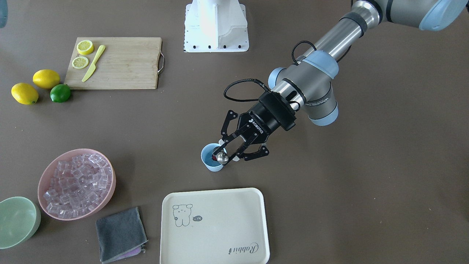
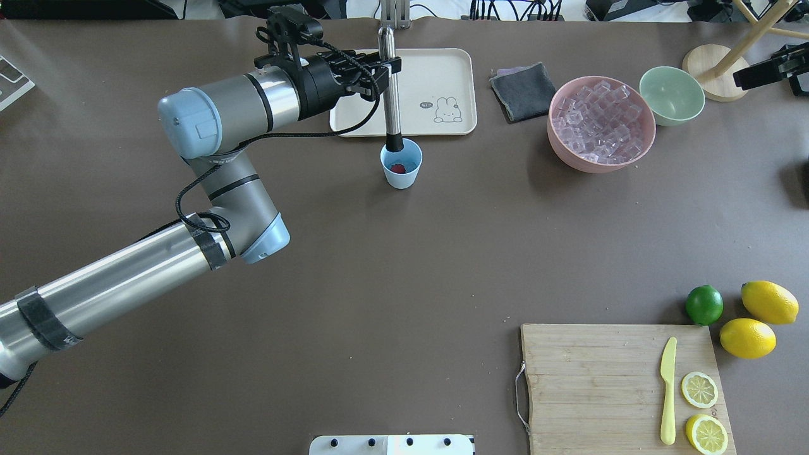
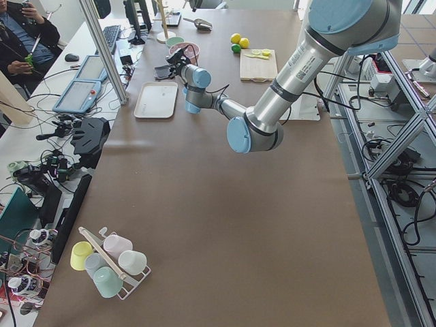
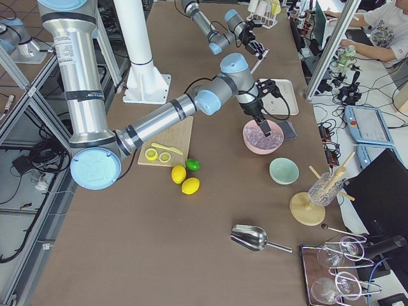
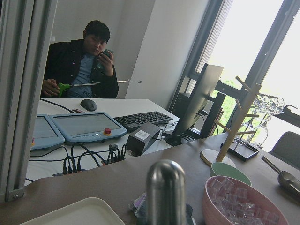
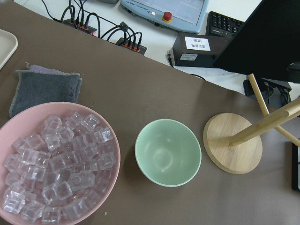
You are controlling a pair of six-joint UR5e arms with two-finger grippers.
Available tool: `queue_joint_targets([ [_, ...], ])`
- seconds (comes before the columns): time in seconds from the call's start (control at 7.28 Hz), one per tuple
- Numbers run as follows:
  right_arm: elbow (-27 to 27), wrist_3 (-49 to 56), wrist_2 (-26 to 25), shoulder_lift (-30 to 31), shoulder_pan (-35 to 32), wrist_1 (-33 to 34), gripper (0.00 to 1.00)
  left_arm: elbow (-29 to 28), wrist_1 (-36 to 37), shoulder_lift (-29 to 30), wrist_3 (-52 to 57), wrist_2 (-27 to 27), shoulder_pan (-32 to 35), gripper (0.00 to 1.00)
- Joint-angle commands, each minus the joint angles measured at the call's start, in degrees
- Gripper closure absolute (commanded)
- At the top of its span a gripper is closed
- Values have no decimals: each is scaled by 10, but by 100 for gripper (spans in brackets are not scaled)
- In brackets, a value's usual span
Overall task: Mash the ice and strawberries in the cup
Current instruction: 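Press the pestle down on the ice and strawberry with the left gripper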
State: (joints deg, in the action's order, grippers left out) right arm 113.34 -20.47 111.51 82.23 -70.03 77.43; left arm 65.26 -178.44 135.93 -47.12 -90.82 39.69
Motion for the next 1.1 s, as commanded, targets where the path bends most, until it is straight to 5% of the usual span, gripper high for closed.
queue_joint_targets([
  [0.0, 7, 0, -1, 12, 0, -3, 0, -7, 1, 5, 0, 6, -7, 100],
  [0.96, 14, 0, -15, 19, 1, -3, 0, -39, 8, 14, 4, 26, -30, 100],
])
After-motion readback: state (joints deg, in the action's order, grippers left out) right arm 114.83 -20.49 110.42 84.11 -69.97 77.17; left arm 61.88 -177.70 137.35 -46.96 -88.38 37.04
